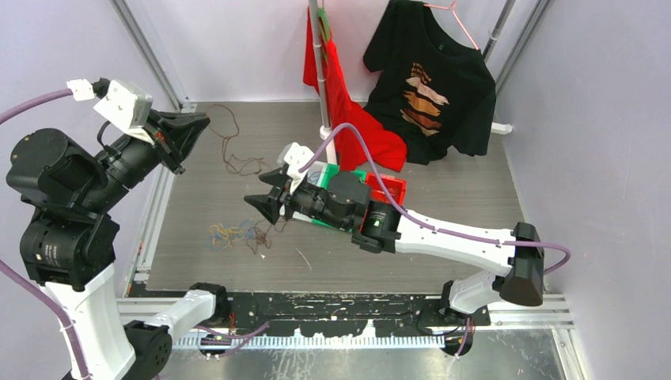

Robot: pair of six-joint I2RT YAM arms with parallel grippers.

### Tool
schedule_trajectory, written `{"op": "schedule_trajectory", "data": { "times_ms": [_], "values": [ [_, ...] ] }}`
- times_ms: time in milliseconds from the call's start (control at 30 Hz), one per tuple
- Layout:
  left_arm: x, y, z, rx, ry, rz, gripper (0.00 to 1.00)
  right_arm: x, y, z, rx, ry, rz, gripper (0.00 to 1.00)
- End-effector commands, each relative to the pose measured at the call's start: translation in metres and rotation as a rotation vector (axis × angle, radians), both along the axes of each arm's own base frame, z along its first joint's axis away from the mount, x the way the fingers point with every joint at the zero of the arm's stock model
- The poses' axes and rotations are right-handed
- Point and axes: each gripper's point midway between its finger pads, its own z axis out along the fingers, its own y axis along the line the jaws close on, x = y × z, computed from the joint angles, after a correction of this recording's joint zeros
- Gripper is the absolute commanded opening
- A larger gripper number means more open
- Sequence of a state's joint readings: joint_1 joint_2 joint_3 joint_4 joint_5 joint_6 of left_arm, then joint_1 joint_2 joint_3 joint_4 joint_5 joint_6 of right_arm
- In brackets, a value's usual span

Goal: Untangle the cables

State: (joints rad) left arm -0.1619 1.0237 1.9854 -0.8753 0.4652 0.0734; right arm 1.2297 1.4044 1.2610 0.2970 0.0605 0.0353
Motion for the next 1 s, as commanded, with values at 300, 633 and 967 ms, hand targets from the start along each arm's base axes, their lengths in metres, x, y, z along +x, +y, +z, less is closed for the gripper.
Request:
{"op": "schedule_trajectory", "data": {
  "times_ms": [300, 633, 967],
  "values": [
    [-0.008, -0.022, -0.008, -0.038, 0.075, -0.139, 0.00, 0.018, 0.013, -0.006, -0.093, -0.115, -0.024, 0.70],
    [-0.006, -0.025, -0.040, -0.025, 0.176, -0.150, 0.00, 0.034, -0.004, 0.004, -0.042, -0.059, -0.110, 0.01],
    [-0.046, -0.079, -0.160, 0.009, 0.809, -0.616, 0.12, 0.064, -0.096, 0.008, 0.208, 0.114, -0.308, 0.01]
  ]
}}
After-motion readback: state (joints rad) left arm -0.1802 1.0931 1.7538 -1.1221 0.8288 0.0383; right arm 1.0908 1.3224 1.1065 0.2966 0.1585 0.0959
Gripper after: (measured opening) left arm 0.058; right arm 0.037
